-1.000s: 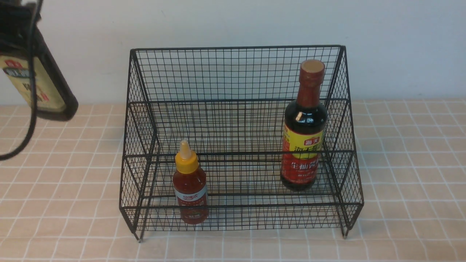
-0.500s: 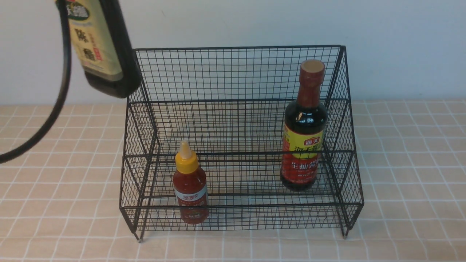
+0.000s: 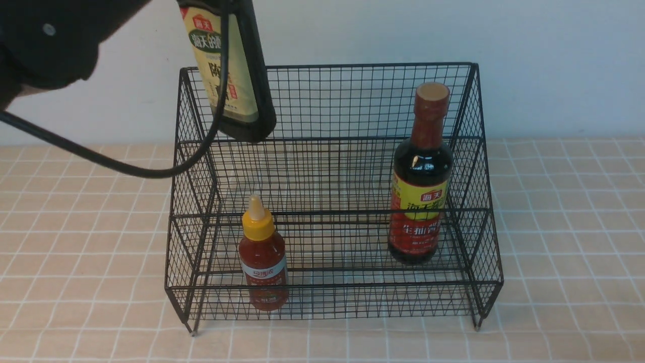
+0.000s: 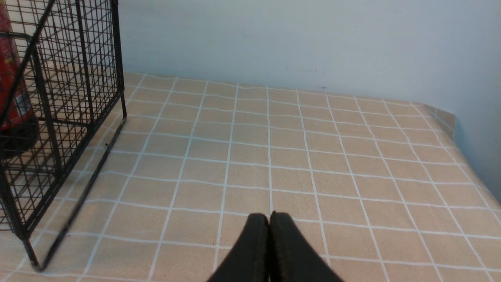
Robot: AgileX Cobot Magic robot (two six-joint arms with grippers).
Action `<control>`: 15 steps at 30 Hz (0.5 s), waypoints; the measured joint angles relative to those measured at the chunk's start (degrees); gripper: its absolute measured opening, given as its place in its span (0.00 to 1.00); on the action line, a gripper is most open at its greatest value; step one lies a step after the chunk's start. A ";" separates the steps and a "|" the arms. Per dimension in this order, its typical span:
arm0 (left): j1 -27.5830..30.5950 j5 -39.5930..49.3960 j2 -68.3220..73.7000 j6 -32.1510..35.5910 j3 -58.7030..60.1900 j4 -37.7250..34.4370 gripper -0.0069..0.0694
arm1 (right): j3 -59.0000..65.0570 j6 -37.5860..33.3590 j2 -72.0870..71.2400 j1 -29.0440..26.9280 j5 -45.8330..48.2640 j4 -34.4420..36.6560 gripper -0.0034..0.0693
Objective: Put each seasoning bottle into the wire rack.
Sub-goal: Use the left arm to put the condiment bottle back on the shelf
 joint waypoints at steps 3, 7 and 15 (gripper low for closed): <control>0.00 -2.26 1.04 2.99 -0.05 -3.16 0.49 | 0.00 0.00 0.00 0.00 0.00 0.00 0.03; 0.00 -4.24 1.86 10.25 -0.05 -8.83 0.49 | 0.00 -0.14 0.00 0.00 0.00 0.00 0.03; 0.00 -6.22 3.06 23.60 -0.05 -22.46 0.49 | 0.00 -0.14 0.00 0.00 0.00 0.00 0.03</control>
